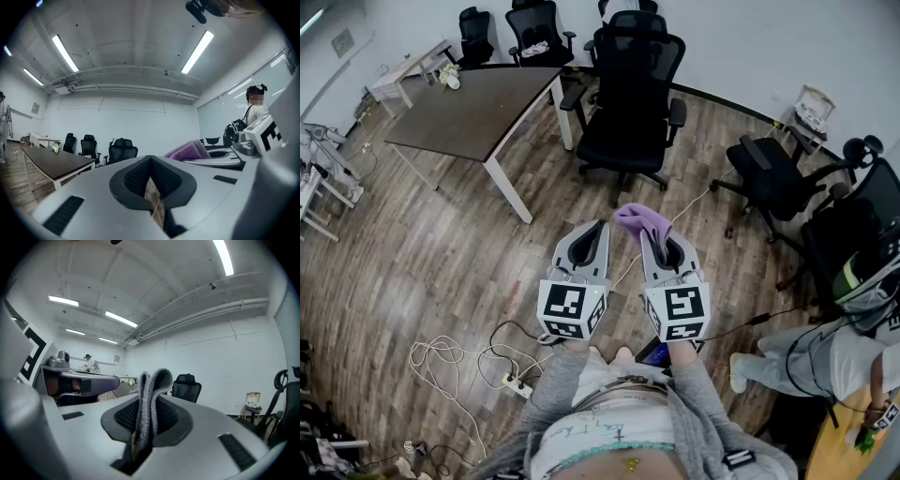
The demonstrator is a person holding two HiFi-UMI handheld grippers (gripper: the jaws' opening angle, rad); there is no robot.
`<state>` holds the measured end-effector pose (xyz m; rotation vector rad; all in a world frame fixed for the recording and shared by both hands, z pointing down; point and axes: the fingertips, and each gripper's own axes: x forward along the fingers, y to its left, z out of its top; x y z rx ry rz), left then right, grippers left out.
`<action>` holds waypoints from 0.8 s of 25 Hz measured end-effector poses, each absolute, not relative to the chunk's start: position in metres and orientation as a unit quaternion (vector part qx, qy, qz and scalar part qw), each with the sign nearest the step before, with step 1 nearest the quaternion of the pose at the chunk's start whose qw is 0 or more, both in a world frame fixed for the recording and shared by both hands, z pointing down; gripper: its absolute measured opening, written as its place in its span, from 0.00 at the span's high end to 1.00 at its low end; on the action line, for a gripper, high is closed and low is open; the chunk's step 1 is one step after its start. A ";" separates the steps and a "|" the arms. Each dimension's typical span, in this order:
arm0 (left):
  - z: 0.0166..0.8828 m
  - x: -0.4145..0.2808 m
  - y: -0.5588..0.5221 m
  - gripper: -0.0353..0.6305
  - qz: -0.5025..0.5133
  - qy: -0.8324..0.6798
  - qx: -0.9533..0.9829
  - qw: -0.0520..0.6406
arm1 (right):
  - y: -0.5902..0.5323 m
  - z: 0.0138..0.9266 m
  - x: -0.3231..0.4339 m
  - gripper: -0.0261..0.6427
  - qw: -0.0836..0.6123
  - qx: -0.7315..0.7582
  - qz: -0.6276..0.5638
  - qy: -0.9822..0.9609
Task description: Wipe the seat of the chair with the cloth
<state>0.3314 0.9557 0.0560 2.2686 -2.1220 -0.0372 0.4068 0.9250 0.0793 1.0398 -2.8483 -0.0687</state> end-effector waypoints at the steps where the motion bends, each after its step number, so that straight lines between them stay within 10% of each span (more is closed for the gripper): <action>1: 0.057 0.334 0.951 0.95 -0.013 -0.684 0.729 0.020 | 0.919 0.080 0.410 0.89 0.056 0.342 -0.024 -0.938; 20: 0.081 0.252 0.827 0.95 -0.023 -0.657 0.752 0.041 | 0.802 0.096 0.333 0.89 0.047 0.373 -0.009 -0.927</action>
